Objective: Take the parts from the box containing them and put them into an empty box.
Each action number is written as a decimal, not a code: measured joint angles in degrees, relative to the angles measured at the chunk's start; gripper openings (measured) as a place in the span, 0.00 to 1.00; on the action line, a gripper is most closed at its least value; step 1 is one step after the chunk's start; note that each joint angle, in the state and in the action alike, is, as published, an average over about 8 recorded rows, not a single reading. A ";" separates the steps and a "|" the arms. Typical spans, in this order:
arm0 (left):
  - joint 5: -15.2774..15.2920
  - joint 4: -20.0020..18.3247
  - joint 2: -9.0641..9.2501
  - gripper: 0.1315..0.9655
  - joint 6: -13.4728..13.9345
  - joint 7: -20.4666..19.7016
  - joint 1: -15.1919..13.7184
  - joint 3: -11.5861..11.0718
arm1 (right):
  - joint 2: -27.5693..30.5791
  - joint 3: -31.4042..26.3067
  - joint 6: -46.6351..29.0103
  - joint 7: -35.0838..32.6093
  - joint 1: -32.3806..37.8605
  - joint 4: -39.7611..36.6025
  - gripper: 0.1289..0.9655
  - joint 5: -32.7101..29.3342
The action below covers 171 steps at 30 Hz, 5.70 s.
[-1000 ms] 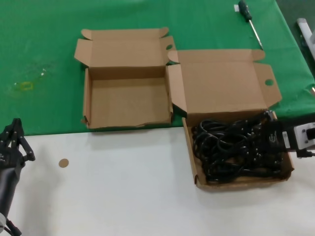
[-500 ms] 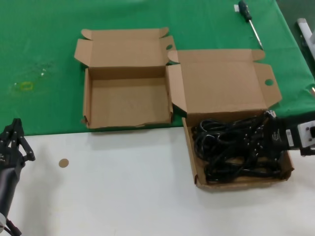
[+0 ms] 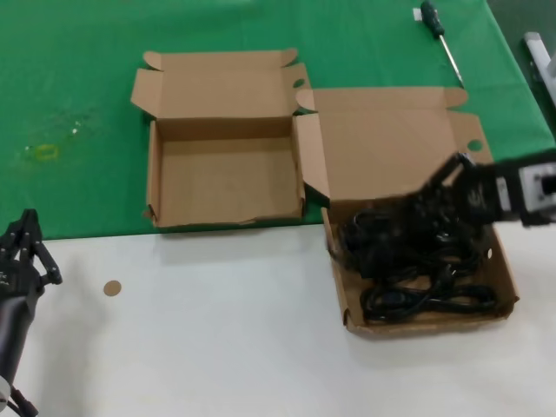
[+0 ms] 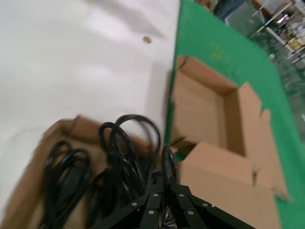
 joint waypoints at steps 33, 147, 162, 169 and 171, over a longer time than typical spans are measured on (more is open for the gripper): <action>0.00 0.00 0.00 0.02 0.00 0.00 0.00 0.00 | -26.67 -10.69 10.71 13.47 15.66 -8.85 0.03 -12.27; -0.01 0.00 0.00 0.91 0.00 0.02 0.00 0.00 | -31.80 10.98 51.45 17.74 -24.04 4.91 1.00 4.71; -0.01 0.00 0.00 1.00 0.00 0.00 0.00 0.00 | -31.15 16.78 60.53 21.17 -36.50 13.83 1.00 9.41; -0.01 0.00 0.00 1.00 0.00 0.01 0.00 0.00 | -30.88 19.13 64.20 22.57 -41.56 17.45 1.00 11.32; -0.01 0.00 0.00 1.00 0.00 0.01 0.00 0.00 | -30.85 19.45 64.70 22.75 -42.23 17.93 1.00 11.57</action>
